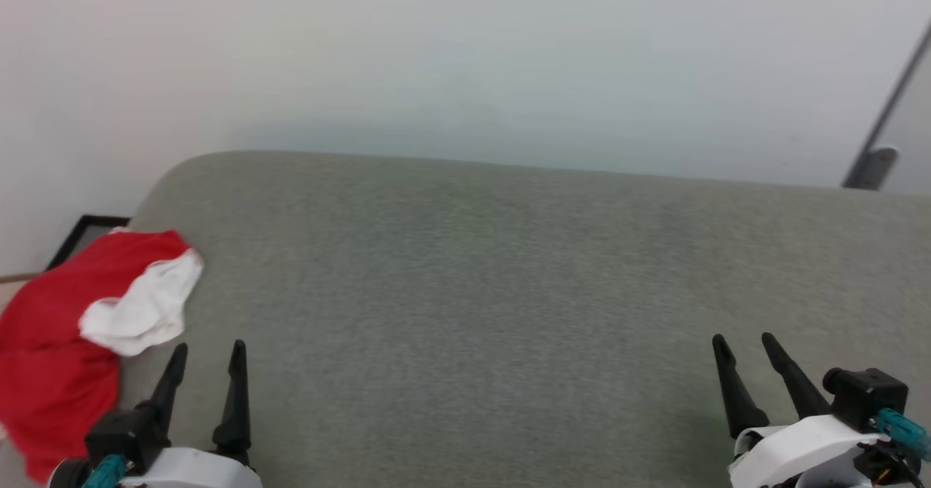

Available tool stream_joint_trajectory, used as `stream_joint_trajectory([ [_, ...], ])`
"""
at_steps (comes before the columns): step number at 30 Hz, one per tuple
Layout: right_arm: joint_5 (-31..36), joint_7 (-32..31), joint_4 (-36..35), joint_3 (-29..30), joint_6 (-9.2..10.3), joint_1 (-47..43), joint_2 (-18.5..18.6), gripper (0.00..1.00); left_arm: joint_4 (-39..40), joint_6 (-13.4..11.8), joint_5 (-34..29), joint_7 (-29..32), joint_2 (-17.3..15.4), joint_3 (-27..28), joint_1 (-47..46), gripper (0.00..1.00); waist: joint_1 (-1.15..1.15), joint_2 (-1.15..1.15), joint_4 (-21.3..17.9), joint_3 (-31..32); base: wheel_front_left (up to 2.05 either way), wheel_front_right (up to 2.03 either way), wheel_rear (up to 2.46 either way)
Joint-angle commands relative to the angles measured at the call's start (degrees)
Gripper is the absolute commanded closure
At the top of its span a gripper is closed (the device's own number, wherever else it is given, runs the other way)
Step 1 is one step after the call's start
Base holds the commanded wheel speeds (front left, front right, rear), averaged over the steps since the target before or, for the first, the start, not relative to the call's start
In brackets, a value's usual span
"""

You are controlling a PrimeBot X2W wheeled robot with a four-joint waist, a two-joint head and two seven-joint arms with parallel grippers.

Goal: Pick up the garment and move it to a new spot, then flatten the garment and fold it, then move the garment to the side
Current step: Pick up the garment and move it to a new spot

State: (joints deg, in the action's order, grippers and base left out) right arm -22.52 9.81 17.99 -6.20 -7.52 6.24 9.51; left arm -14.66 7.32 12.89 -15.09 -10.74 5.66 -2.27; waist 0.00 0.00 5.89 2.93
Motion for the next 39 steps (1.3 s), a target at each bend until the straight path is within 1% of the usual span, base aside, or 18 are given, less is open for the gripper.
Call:
stream_joint_trajectory([
  [1, -0.12, 0.02, 0.14, -0.7, 0.06, 0.65, 0.14, 0.0, 0.41, -0.35, -0.4, -0.09, 0.28, 0.41, 0.01, 0.0, 0.0, 0.0, 3.55, 0.67, 0.0, 0.0, 0.0],
  [12, -1.26, 0.27, 1.45, -5.45, 0.06, 2.6, 0.06, 0.0, 1.78, -2.4, -0.97, -0.06, 0.9, 2.24, 1.19, 0.0, 0.0, 0.0, 11.81, 1.72, 0.0, 0.0, 0.0],
  [20, -1.97, 0.78, 2.61, -7.56, 0.06, 3.41, 0.08, 0.0, 2.29, -3.34, -0.04, 0.15, 0.73, 2.59, 1.46, 0.0, 0.0, 0.0, 15.82, 2.2, 0.0, 0.0, 0.0],
  [29, -2.27, 1.51, 3.71, -8.02, 0.06, 3.79, 0.26, 0.0, 3.94, -4.38, 0.4, 1.19, 0.83, 2.47, 2.01, 0.0, 0.0, 0.0, 17.67, 2.21, 0.0, 0.0, 0.0],
  [35, -2.43, 1.82, 3.8, -8.17, 0.06, 3.64, 0.4, 0.0, 4.79, -4.84, 1.32, 1.76, 0.84, 2.95, 2.18, 0.0, 0.0, 0.0, 17.77, 1.83, 0.0, 0.0, 0.0],
  [39, -2.2, 1.82, 3.72, -7.54, 0.06, 3.98, 0.54, 0.0, 4.69, -4.64, 2.71, 3.4, 0.36, 3.48, 0.33, 0.0, 0.0, 0.0, 17.4, 1.07, 0.0, 0.0, 0.0],
])
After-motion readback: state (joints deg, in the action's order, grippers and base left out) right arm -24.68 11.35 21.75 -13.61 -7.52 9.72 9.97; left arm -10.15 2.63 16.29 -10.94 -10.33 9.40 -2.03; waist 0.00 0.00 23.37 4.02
